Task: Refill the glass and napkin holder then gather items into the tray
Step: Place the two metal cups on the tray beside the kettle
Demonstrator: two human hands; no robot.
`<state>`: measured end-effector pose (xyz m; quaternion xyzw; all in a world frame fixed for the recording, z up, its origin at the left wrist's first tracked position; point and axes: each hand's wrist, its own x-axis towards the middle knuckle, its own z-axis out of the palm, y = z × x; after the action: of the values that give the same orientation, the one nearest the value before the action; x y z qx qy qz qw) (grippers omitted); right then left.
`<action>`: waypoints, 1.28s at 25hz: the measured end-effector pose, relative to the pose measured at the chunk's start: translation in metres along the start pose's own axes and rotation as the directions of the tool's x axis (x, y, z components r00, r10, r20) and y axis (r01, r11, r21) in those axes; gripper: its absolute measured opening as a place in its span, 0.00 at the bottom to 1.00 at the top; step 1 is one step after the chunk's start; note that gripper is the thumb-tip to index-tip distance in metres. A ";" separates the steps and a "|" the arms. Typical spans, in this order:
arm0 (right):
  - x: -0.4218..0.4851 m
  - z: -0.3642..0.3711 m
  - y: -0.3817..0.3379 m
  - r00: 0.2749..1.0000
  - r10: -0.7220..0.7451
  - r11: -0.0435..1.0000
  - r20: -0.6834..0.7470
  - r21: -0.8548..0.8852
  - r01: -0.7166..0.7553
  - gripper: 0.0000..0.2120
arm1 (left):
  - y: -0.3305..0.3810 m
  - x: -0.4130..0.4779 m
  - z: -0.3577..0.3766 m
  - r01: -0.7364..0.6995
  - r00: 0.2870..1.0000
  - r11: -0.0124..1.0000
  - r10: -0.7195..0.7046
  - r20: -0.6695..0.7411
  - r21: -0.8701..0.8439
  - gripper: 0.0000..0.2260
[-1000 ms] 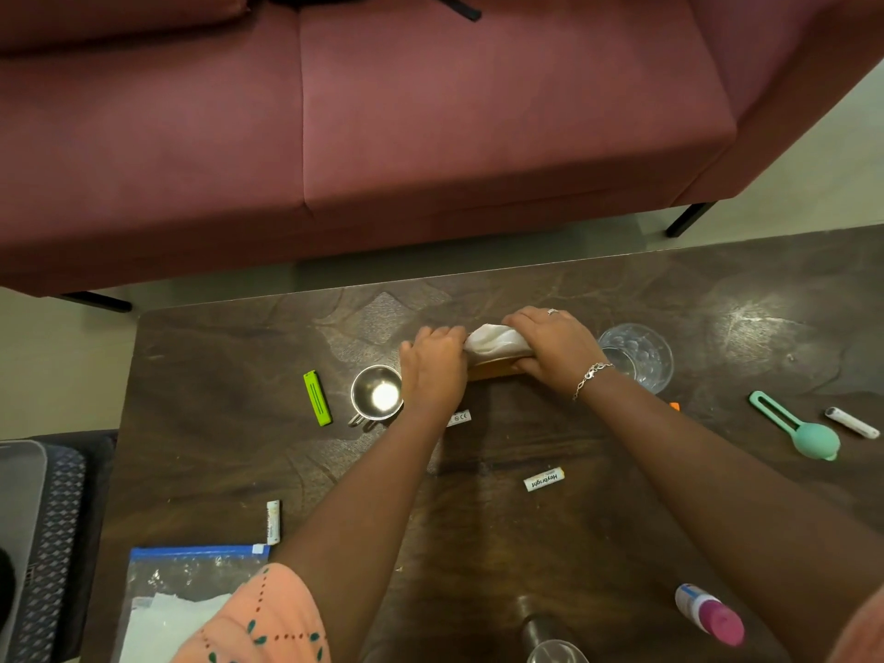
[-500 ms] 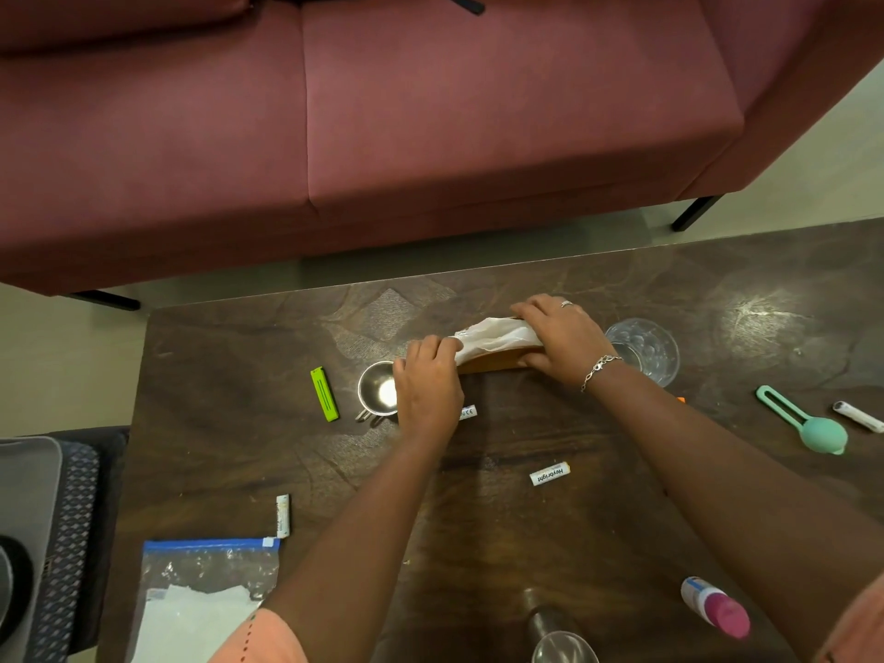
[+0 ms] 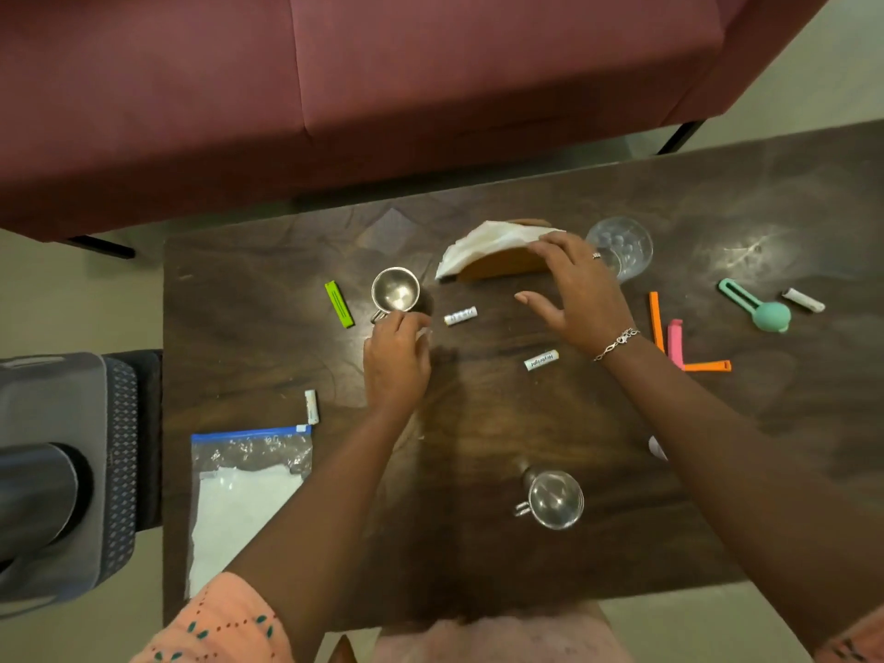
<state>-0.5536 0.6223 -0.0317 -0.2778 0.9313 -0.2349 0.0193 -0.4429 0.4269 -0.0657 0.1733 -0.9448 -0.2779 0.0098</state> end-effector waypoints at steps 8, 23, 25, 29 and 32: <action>-0.114 0.012 -0.034 0.975 0.219 0.973 -0.041 0.089 -0.215 0.20 | -0.069 -0.096 -0.029 0.165 0.953 0.986 -0.161 0.255 0.008 0.05; -0.212 0.067 -0.138 0.313 0.802 -0.235 0.508 0.751 -0.617 0.06 | -0.073 -0.045 -0.045 0.444 0.882 0.872 -0.385 0.273 -0.204 0.07; -0.228 0.075 -0.138 0.105 0.741 -0.501 0.663 0.651 -0.570 0.04 | -0.071 -0.026 -0.044 0.500 0.864 0.810 -0.444 0.235 -0.306 0.05; -0.239 0.091 -0.126 -0.060 0.685 -0.683 0.726 0.612 -0.400 0.07 | -0.072 0.011 -0.036 0.537 0.844 0.769 -0.495 0.209 -0.346 0.09; -0.234 0.101 -0.122 -0.063 0.690 -0.702 0.721 0.647 -0.297 0.07 | -0.071 0.028 -0.023 0.540 0.841 0.771 -0.482 0.246 -0.337 0.15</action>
<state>-0.2773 0.6127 -0.0885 0.6147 0.3857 -0.6636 0.1817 -0.4438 0.3501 -0.0857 0.3978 -0.7841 -0.4656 -0.1005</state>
